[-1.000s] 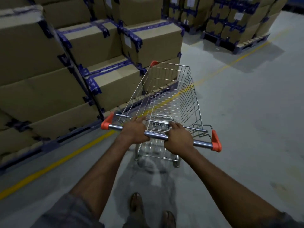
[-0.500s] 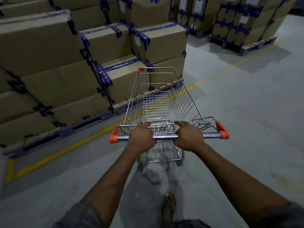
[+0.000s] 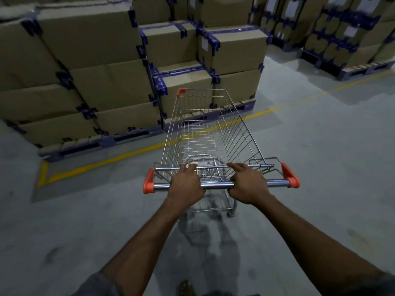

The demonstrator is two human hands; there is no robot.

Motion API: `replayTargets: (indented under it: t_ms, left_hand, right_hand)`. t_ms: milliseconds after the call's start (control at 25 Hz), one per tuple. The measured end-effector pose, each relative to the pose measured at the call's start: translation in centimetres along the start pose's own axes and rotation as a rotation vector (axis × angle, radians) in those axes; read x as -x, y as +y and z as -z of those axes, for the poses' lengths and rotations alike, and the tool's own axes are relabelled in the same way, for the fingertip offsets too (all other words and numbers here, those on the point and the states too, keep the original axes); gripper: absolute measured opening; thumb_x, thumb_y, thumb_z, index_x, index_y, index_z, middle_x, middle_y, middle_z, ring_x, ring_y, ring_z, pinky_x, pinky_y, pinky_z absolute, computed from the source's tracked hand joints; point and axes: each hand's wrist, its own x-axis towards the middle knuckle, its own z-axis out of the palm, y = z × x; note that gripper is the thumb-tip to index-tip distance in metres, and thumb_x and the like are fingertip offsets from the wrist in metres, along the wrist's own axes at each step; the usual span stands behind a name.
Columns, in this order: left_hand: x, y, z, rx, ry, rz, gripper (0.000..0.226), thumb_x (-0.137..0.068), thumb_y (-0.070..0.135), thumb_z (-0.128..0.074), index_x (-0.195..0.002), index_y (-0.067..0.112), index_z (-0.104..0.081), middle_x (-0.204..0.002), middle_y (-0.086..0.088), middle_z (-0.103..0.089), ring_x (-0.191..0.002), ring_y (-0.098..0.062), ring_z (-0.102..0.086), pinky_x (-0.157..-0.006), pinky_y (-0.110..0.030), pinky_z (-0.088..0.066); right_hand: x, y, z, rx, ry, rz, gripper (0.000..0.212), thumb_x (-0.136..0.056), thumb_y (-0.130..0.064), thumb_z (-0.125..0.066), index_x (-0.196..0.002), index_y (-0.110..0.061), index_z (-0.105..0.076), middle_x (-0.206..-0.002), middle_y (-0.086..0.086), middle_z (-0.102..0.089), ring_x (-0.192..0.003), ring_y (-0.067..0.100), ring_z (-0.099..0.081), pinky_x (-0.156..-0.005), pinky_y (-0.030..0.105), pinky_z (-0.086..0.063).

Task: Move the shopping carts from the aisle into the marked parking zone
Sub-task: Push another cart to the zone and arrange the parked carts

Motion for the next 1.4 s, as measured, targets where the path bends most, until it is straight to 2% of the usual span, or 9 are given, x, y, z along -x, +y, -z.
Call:
replayTargets:
  t_ms: [200, 400, 560, 760, 880, 1000, 1120, 1240, 1400]
  left_hand:
    - [4.8, 2.4, -0.9, -0.027, 0.025, 0.114, 0.043, -0.08, 0.044, -0.063, -0.107, 0.013, -0.076, -0.154, 0.003, -0.043, -0.137, -0.027, -0.041, -0.089, -0.044, -0.054]
    - [9.6, 4.3, -1.7, 0.027, 0.111, 0.229, 0.07, -0.078, 0.047, -0.068, -0.14, 0.019, -0.052, -0.141, 0.003, -0.056, -0.129, -0.023, -0.051, -0.083, -0.042, -0.055]
    - [13.4, 4.8, -1.8, 0.03, 0.139, 0.297, 0.074, -0.079, 0.05, -0.068, -0.145, 0.024, -0.047, -0.144, 0.003, -0.055, -0.129, -0.024, -0.052, -0.086, -0.044, -0.056]
    - [17.7, 3.2, -2.4, 0.002, 0.159, 0.393, 0.075, -0.078, 0.055, -0.065, -0.145, 0.026, -0.05, -0.145, 0.002, -0.056, -0.129, -0.025, -0.055, -0.084, -0.048, -0.058]
    - [20.4, 2.3, -2.5, -0.02, 0.186, 0.449, 0.075, -0.076, 0.057, -0.065, -0.144, 0.027, -0.051, -0.143, 0.003, -0.058, -0.128, -0.024, -0.056, -0.081, -0.047, -0.058]
    - [23.3, 0.9, -2.5, -0.038, 0.212, 0.518, 0.074, -0.076, 0.059, -0.065, -0.143, 0.028, -0.052, -0.139, 0.005, -0.059, -0.126, -0.022, -0.056, -0.078, -0.044, -0.059]
    - [26.4, -0.9, -2.8, -0.03, 0.268, 0.579, 0.075, -0.075, 0.057, -0.071, -0.142, 0.029, -0.053, -0.141, 0.002, -0.058, -0.125, -0.023, -0.057, -0.076, -0.043, -0.058]
    - [30.1, -3.6, -2.8, 0.037, 0.329, 0.662, 0.08, -0.073, 0.053, -0.076, -0.144, 0.03, -0.049, -0.148, -0.002, -0.047, -0.129, -0.024, -0.051, -0.081, -0.046, -0.057]
    - [35.9, -8.4, -2.5, 0.018, 0.356, 0.644, 0.072, -0.073, 0.047, -0.073, -0.14, 0.031, -0.05, -0.135, 0.0, -0.048, -0.123, -0.023, -0.05, -0.093, -0.044, -0.046]
  right_hand:
    - [3.3, -0.3, -0.3, 0.02, -0.005, 0.07, 0.035, -0.072, -0.042, -0.061, -0.095, -0.024, -0.081, -0.162, -0.013, -0.035, -0.146, 0.012, -0.036, -0.095, 0.038, -0.051]
    - [6.3, -0.8, -1.0, 0.035, 0.042, 0.179, 0.04, -0.075, -0.038, -0.062, -0.109, -0.025, -0.077, -0.16, -0.009, -0.041, -0.146, 0.015, -0.038, -0.095, 0.042, -0.053]
    - [7.7, -2.0, -1.7, 0.015, 0.039, 0.287, 0.078, -0.078, -0.044, -0.055, -0.153, -0.029, -0.039, -0.159, -0.003, -0.042, -0.145, 0.02, -0.04, -0.096, 0.042, -0.052]
    - [8.7, -5.3, -1.2, -0.065, -0.011, 0.396, 0.099, -0.076, -0.051, -0.055, -0.162, -0.03, -0.011, -0.161, -0.001, -0.037, -0.144, 0.025, -0.038, -0.092, 0.045, -0.054]
    - [9.1, -8.2, -1.0, -0.009, -0.087, 0.415, 0.094, -0.078, -0.048, -0.059, -0.161, -0.029, -0.02, -0.165, -0.001, -0.03, -0.151, 0.024, -0.027, -0.104, 0.048, -0.046]
    - [9.7, -11.4, -1.5, 0.02, -0.065, 0.466, 0.09, -0.076, -0.046, -0.062, -0.158, -0.031, -0.027, -0.162, -0.001, -0.036, -0.15, 0.025, -0.029, -0.103, 0.047, -0.048]
    - [10.6, -14.8, -2.3, 0.008, 0.011, 0.556, 0.083, -0.075, -0.039, -0.065, -0.153, -0.031, -0.038, -0.155, -0.001, -0.045, -0.143, 0.025, -0.041, -0.094, 0.044, -0.053]
    - [11.3, -18.9, -3.3, -0.035, 0.149, 0.726, 0.072, -0.078, -0.031, -0.069, -0.146, -0.03, -0.044, -0.14, -0.003, -0.055, -0.119, 0.024, -0.06, -0.075, 0.038, -0.056]
    - [11.8, -25.9, -4.1, -0.063, 0.186, 0.97, 0.069, -0.091, -0.053, -0.06, -0.152, -0.036, -0.031, -0.131, -0.004, -0.063, -0.098, 0.024, -0.069, -0.066, 0.038, -0.056]
